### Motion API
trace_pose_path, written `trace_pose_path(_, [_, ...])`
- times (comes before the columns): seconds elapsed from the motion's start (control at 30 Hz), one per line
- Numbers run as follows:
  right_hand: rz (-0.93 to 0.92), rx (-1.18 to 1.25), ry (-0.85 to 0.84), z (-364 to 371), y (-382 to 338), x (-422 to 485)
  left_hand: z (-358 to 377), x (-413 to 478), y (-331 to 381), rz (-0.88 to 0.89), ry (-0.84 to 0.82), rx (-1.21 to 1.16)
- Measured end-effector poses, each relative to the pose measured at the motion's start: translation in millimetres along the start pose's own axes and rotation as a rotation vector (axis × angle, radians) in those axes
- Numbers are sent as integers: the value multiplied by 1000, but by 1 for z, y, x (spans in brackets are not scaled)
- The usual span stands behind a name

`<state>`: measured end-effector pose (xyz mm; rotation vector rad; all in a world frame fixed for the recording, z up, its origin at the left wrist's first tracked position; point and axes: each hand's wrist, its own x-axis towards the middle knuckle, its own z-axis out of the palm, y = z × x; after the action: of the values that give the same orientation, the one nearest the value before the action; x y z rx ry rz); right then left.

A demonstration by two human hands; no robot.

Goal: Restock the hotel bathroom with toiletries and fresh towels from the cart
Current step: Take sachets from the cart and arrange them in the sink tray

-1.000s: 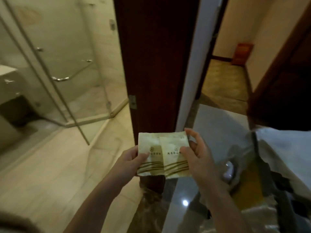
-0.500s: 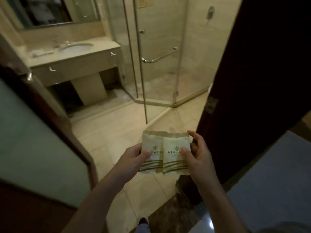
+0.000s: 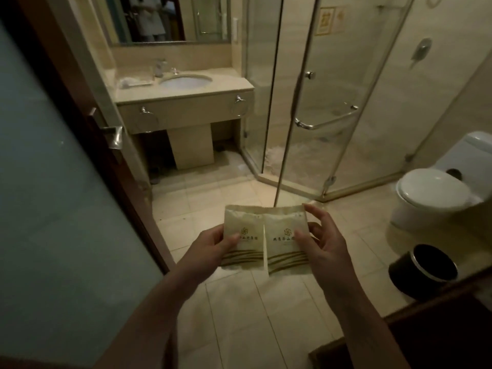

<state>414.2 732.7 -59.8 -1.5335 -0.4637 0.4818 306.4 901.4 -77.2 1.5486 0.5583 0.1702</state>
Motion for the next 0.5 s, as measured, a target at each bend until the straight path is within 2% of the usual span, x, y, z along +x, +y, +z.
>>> trace_pose_path(0.17, [-33, -3, -88, 46, -7, 64, -55, 42, 12, 32, 76, -36])
trace_pose_path(0.5, [-66, 55, -176, 116, 7, 229, -141, 159, 26, 38, 355, -75])
